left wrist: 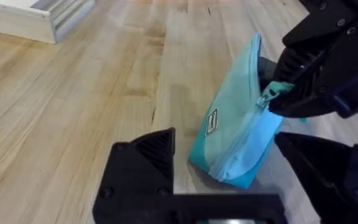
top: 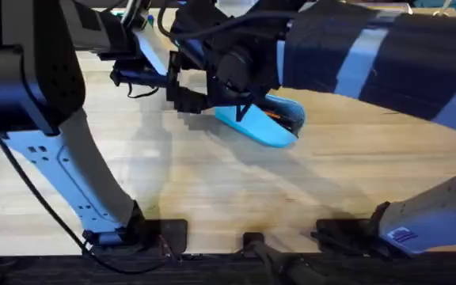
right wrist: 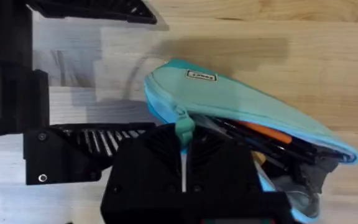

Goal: Unzip the bag, pick up the pens from the table one at a time and place them inside, then zip the bag closed.

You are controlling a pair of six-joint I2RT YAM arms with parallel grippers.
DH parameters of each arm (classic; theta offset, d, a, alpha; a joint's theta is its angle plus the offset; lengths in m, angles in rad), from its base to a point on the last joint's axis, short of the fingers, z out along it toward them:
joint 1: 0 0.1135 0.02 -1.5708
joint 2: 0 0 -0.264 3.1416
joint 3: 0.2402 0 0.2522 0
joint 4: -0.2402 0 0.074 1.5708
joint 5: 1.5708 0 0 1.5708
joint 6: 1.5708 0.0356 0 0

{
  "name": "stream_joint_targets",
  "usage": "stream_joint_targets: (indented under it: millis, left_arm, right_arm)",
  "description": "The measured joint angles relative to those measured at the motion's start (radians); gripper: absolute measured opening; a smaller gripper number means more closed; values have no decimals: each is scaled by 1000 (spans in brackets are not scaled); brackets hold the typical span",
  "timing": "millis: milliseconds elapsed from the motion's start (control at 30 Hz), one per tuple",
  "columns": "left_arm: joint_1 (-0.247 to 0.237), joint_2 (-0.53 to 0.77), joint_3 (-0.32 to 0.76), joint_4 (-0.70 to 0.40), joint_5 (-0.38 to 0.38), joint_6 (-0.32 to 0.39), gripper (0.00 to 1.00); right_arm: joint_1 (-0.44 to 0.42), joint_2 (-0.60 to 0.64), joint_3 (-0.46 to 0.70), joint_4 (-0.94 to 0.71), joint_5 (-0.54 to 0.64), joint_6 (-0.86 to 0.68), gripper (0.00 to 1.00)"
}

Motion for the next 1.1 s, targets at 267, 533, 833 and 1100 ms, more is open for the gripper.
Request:
stream_joint_targets:
  millis: [267,533,833,1100]
  left_arm:
    - [-35,0,0,-4,-41,0,991]
    - [-40,0,0,-4,-49,0,991]
    - [-40,0,0,-3,-50,0,992]
    - [-40,0,0,-3,-50,0,993]
  right_arm:
    - [0,0,0,0,0,0,33]
    - [0,0,0,0,0,0,33]
    - [0,0,0,0,0,0,33]
    - [0,0,0,0,0,0,33]
